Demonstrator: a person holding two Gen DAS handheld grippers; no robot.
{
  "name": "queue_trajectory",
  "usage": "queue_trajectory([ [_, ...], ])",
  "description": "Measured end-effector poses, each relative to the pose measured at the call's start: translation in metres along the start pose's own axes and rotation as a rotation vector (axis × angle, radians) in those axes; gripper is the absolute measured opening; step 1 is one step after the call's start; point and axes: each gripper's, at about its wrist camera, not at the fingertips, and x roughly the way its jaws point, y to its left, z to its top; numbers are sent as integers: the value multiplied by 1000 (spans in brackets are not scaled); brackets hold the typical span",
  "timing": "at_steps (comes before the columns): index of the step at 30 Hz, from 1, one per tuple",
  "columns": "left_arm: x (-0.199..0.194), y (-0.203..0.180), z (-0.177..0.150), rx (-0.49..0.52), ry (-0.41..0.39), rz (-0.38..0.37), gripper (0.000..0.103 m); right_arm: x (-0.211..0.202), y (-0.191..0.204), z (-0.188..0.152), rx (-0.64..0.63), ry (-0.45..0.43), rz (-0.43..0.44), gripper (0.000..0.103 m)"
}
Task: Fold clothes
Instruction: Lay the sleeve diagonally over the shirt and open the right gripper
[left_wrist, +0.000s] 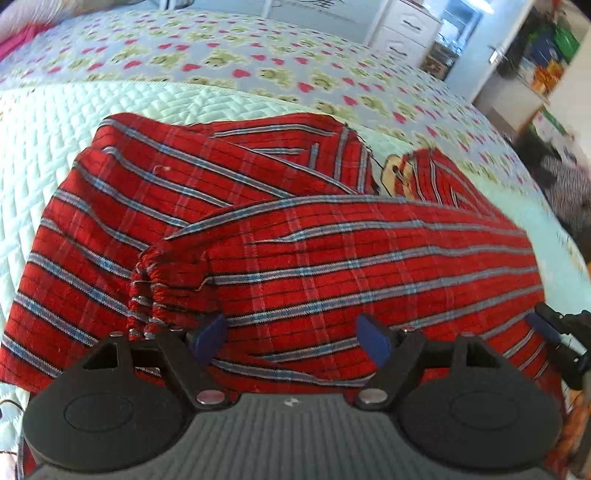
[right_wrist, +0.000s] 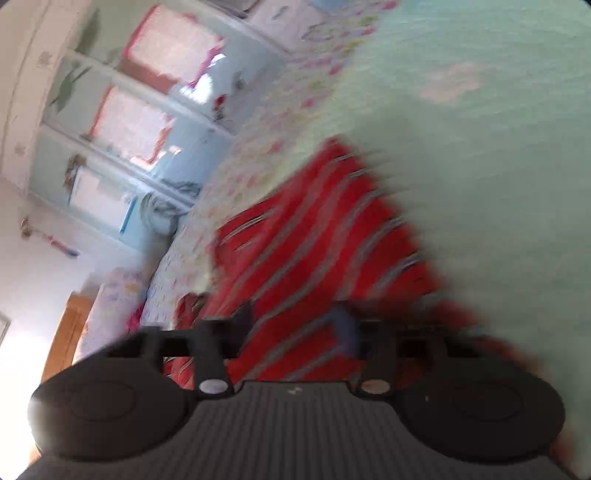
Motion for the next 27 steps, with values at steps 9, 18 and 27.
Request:
queue_trajectory([
  [9,2,-1,0,41,8,-8,84,-3,31,0,-165,-25,14,52],
  [18,-11,15,4,-49,14,-58,74,1,16,7,-147,-71,-157,11],
  [27,-23,-34,-22,99,32,-129,75,13,86,-61,-416,159,59,28],
])
